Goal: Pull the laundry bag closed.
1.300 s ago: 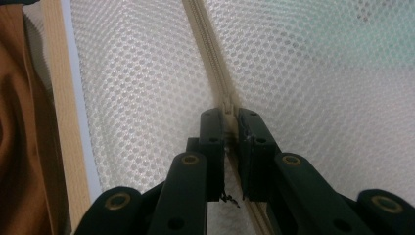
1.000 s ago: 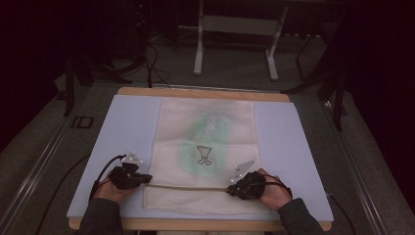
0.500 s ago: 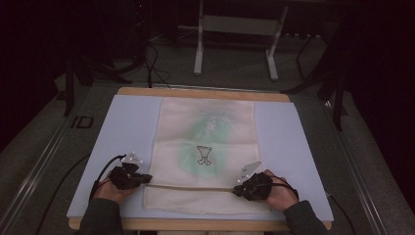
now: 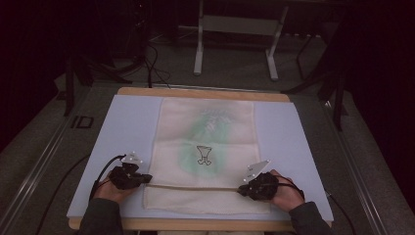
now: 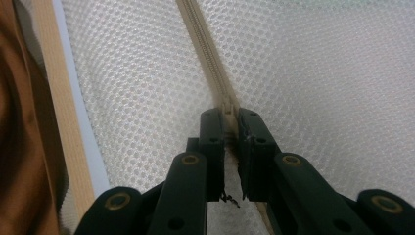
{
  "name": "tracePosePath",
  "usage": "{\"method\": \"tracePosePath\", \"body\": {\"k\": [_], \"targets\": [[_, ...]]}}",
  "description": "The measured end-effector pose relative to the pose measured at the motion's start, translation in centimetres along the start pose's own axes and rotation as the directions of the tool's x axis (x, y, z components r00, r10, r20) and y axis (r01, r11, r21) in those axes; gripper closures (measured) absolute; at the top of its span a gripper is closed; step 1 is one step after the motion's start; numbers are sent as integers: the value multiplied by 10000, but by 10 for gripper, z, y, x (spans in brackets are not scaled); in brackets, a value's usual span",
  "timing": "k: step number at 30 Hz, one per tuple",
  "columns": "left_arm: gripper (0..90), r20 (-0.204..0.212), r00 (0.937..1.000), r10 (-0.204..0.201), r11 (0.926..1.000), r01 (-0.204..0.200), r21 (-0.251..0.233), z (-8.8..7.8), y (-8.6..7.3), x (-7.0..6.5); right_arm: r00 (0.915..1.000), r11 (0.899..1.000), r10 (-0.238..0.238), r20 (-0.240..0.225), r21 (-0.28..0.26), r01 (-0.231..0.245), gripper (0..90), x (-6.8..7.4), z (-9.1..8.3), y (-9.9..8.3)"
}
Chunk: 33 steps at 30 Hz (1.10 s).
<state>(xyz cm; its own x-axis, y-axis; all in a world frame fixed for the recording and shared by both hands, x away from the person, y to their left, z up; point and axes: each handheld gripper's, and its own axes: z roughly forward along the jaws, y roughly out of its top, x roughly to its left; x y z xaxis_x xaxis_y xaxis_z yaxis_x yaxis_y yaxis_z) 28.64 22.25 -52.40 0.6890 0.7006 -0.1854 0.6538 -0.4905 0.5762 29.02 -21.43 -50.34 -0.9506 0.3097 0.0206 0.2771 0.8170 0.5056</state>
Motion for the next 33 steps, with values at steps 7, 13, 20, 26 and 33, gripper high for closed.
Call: {"method": "tracePosePath", "body": {"k": [7, 13, 20, 26, 33], "targets": [[900, -4, 10000, 13, 10000, -13, 25, 0, 0, 0, 9997, 9998, 180, 143, 35, -180, 823, -3, -6, -3], [900, 8, 10000, 12, 10000, -12, 26, 0, 0, 0, 9995, 9996, 298, 134, 17, -299, 822, -6, -10, -7], [900, 15, 10000, 9, 10000, -9, 22, 0, 0, 0, 9992, 9992, 395, 90, -13, -394, 822, -10, -13, -13], [900, 15, 10000, 22, 10000, -22, 31, 0, 0, 0, 9988, 9988, 495, 67, -9, -495, 822, -15, -18, -18], [900, 14, 10000, 24, 10000, -24, 32, 0, 0, 0, 9982, 9982, 601, 3, -22, -601, 822, -17, -20, -22]]}}
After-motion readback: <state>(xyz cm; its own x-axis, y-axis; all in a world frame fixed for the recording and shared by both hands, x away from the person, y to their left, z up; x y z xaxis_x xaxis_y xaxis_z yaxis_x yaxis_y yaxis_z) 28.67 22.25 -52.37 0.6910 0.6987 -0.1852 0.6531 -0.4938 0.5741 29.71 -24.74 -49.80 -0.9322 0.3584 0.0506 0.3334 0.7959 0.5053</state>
